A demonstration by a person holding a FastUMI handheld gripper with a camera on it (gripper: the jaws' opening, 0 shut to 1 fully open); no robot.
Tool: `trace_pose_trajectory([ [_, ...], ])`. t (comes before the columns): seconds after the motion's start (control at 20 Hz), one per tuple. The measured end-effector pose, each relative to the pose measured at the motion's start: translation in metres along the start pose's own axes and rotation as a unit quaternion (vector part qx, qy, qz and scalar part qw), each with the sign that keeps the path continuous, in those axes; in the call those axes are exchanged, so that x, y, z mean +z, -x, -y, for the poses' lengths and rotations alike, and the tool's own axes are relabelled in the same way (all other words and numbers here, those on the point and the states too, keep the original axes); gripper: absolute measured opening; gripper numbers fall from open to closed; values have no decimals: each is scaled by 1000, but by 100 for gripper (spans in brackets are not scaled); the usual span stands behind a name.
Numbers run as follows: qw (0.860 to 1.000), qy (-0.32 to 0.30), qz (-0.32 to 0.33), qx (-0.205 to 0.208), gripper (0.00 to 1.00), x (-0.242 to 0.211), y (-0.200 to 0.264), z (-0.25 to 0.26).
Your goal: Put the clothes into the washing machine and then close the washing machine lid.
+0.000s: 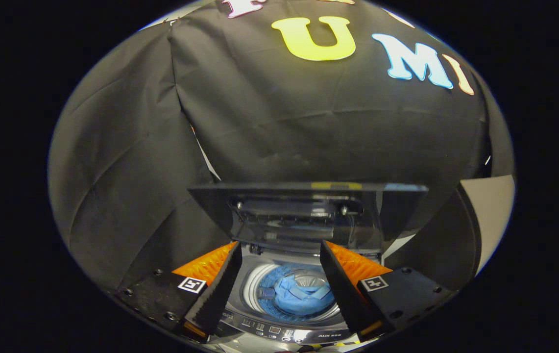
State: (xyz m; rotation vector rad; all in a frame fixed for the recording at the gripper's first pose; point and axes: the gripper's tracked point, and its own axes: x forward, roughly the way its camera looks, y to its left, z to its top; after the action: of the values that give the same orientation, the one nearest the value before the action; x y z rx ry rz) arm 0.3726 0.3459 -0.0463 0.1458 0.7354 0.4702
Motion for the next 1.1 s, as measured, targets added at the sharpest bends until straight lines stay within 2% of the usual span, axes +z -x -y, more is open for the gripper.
trace_pose_trajectory([
  [0.2,1000,-4,29,3,98,46,11,-4],
  [0.4,999,6,49,-5,98,78,-9,-12],
  [0.7,998,16,49,-41,99,109,-47,11],
  [0.95,998,18,24,-63,99,101,-80,24],
  [1.1,997,27,-7,-67,99,84,-85,23],
])
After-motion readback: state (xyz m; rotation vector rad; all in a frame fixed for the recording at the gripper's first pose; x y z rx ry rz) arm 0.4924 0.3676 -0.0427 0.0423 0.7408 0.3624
